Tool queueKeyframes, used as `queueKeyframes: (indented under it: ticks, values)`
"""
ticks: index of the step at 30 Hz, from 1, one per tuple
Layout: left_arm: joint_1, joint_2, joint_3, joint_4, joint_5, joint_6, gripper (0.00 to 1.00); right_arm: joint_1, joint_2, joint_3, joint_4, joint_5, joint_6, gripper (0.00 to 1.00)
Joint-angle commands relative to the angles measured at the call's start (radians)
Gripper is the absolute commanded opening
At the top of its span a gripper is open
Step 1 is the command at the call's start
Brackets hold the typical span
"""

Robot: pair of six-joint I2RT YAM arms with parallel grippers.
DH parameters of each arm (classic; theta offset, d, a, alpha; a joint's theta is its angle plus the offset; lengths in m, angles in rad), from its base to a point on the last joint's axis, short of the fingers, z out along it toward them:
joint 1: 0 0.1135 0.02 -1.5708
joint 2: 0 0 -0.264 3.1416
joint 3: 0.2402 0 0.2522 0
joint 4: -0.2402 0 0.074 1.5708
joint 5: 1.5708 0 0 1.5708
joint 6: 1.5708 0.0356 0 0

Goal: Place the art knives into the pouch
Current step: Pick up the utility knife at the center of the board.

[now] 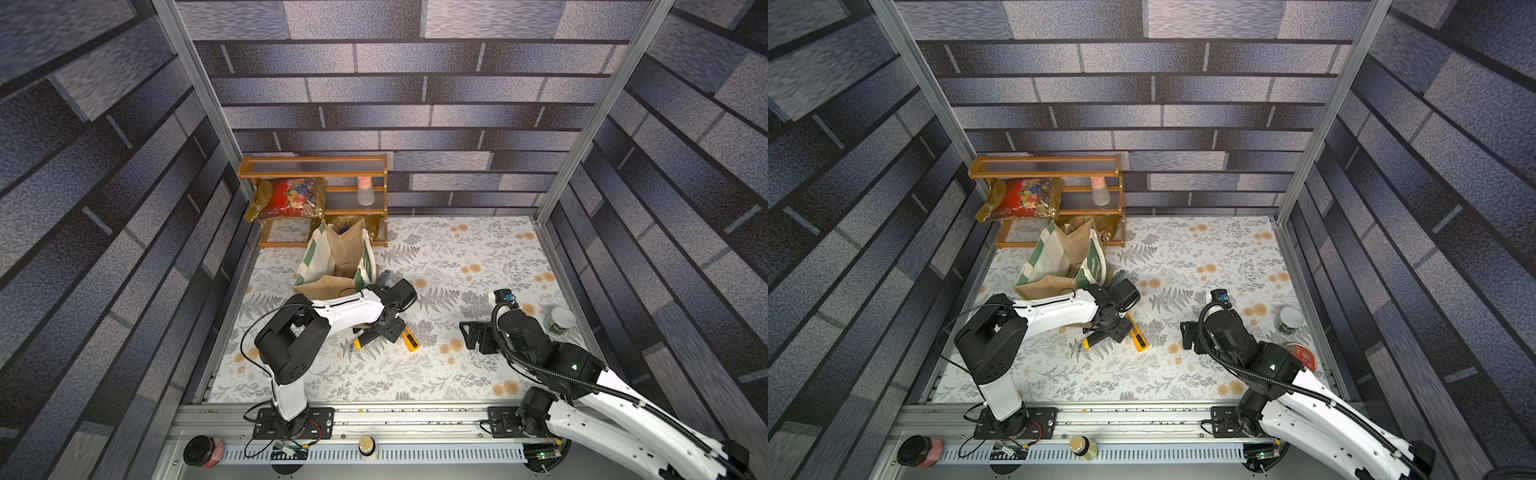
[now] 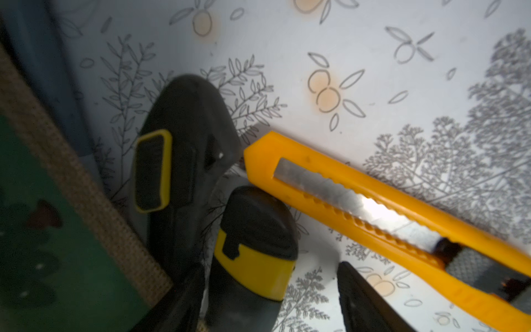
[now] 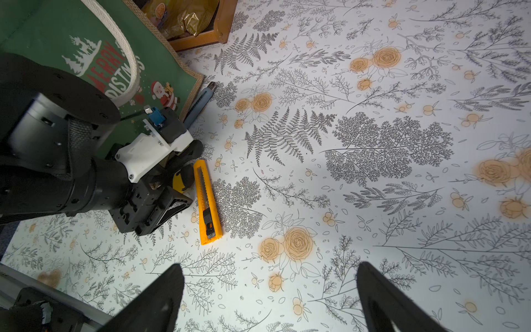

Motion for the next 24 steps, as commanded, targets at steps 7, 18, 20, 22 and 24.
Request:
queueKeyframes:
  ticks: [7, 18, 20, 22, 24]
  values:
    - [0.002, 0.009, -0.070, 0.000, 0.020, -0.045, 0.64, 0.004, 0.000, -0.006, -0.030, 0.034, 0.013, 0.95]
    - [-0.002, 0.021, -0.047, 0.009, -0.029, -0.050, 0.51, 0.004, 0.038, -0.001, 0.000, 0.009, 0.031, 0.95]
    - [0.001, 0.026, -0.037, 0.009, -0.028, -0.048, 0.49, 0.004, 0.058, 0.001, 0.014, -0.006, 0.033, 0.95]
    - [0.003, 0.026, -0.027, 0.012, -0.030, -0.045, 0.47, 0.004, 0.074, 0.002, 0.028, -0.015, 0.034, 0.95]
    - [0.005, 0.025, -0.019, 0.014, -0.029, -0.041, 0.46, 0.004, 0.086, 0.007, 0.039, -0.017, 0.037, 0.95]
